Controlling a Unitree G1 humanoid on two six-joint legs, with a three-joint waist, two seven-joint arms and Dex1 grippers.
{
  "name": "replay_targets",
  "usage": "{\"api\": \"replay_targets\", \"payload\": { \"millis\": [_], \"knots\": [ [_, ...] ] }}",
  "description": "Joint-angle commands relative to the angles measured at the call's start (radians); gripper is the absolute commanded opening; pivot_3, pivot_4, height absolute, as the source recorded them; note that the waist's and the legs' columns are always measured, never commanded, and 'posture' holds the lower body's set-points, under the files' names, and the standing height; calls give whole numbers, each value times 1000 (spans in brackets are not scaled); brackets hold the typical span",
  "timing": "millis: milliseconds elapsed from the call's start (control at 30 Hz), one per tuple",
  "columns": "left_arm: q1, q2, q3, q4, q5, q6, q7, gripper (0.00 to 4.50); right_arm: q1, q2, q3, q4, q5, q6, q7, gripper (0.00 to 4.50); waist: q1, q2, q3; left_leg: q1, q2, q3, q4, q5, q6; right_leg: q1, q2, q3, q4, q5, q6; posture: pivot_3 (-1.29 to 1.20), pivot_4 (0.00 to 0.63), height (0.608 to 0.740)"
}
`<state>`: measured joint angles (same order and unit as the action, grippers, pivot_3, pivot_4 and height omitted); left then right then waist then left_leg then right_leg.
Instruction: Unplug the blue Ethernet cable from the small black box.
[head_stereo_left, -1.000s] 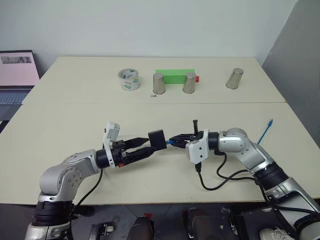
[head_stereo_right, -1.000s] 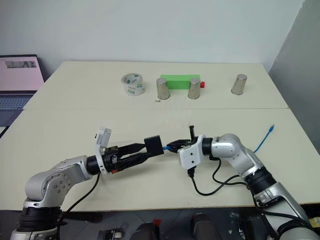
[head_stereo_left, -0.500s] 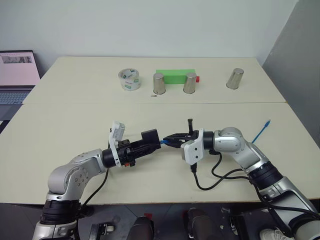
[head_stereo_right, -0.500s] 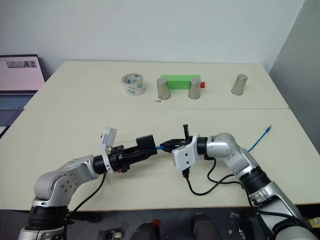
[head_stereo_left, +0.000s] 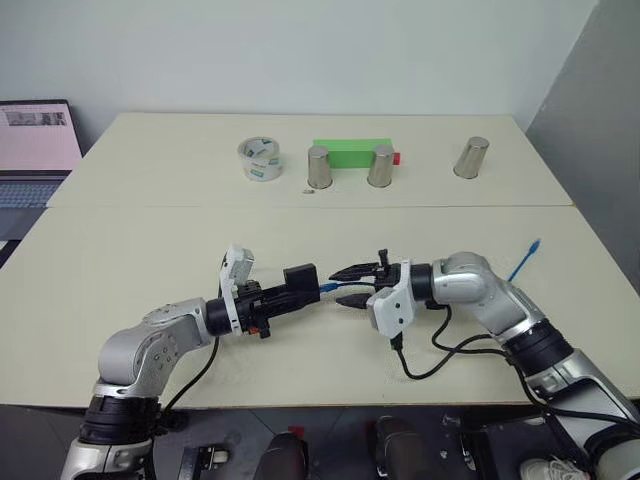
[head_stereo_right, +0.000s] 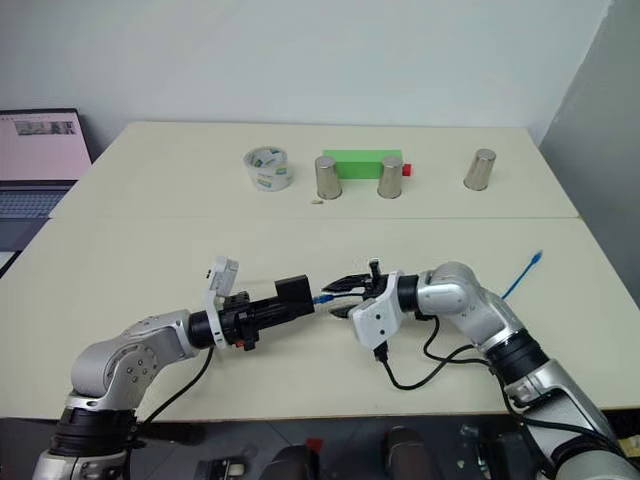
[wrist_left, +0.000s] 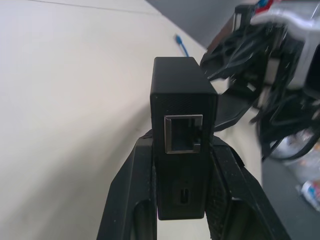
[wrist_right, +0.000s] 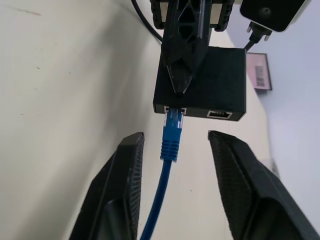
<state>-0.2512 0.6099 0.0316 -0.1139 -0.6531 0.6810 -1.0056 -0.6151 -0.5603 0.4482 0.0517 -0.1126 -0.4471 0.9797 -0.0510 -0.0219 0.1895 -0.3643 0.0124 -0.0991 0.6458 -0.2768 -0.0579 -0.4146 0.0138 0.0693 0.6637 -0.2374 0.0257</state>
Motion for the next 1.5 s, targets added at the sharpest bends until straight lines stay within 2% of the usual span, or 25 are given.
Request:
{"api": "replay_targets", "payload": {
  "millis": [33, 133, 167, 400, 733, 1167, 1267, 1333, 1500],
  "knots": [
    [-21, 35, -61, -21, 88, -129, -81, 795, 43, -15, -65, -181, 232, 326, 78, 2366, 3, 0, 0, 0, 0, 0, 0, 0, 0, 0, 0, 0, 0, 0, 0, 0, 150, 740],
    [-33, 39, -68, -34, 79, -146, -122, 795, 87, -37, -88, -319, 443, 717, 98, 2366, 7, 0, 0, 0, 0, -1, 0, 0, 0, 0, 0, 0, 0, 0, 0, 0, 150, 740],
    [-36, 40, -71, -37, 80, -152, -132, 795, 88, -41, -88, -341, 470, 792, 102, 2366, 8, 0, 0, 0, 0, -1, 0, 0, 0, 0, 0, -1, 0, -1, 0, 0, 150, 740],
    [-52, 49, -86, -61, 86, -173, -177, 795, 55, 19, -113, -363, 555, 1057, 36, 2366, 2, 0, 0, 0, 0, -1, 0, 0, 0, 0, 0, -1, 0, -3, 4, 0, 150, 740],
    [-40, 51, -87, -56, 99, -205, -190, 795, 29, 43, -114, -345, 579, 1181, 25, 2366, 0, 0, 0, -1, 0, 0, 0, 0, 0, -1, 0, -1, -1, -3, 4, 0, 150, 740],
    [-30, 52, -89, -58, 104, -217, -193, 794, 2, 58, -85, -280, 561, 1192, 51, 2366, -5, 0, 0, -1, 0, 0, 0, 0, 0, -1, 0, -1, -1, -3, 4, 0, 150, 740],
    [-31, 50, -92, -55, 106, -221, -191, 794, -1, 61, -82, -273, 559, 1191, 53, 1878, -5, 0, 0, -1, 0, -1, 0, 0, 0, -1, 0, -1, -1, -3, 4, 0, 150, 740],
    [-33, 47, -94, -53, 105, -221, -189, 794, -1, 61, -76, -271, 555, 1189, 54, 1307, -5, 0, 0, -1, 0, 0, 0, 0, 0, -1, 0, -1, -1, -3, 4, 0, 150, 740],
    [-37, 38, -99, -57, 101, -217, -184, 794, 0, 60, -60, -272, 537, 1176, 62, 201, -5, 0, 0, -1, 0, 0, 0, 0, 0, -1, 1, -1, -1, -3, 4, 0, 150, 740]
  ]
}}
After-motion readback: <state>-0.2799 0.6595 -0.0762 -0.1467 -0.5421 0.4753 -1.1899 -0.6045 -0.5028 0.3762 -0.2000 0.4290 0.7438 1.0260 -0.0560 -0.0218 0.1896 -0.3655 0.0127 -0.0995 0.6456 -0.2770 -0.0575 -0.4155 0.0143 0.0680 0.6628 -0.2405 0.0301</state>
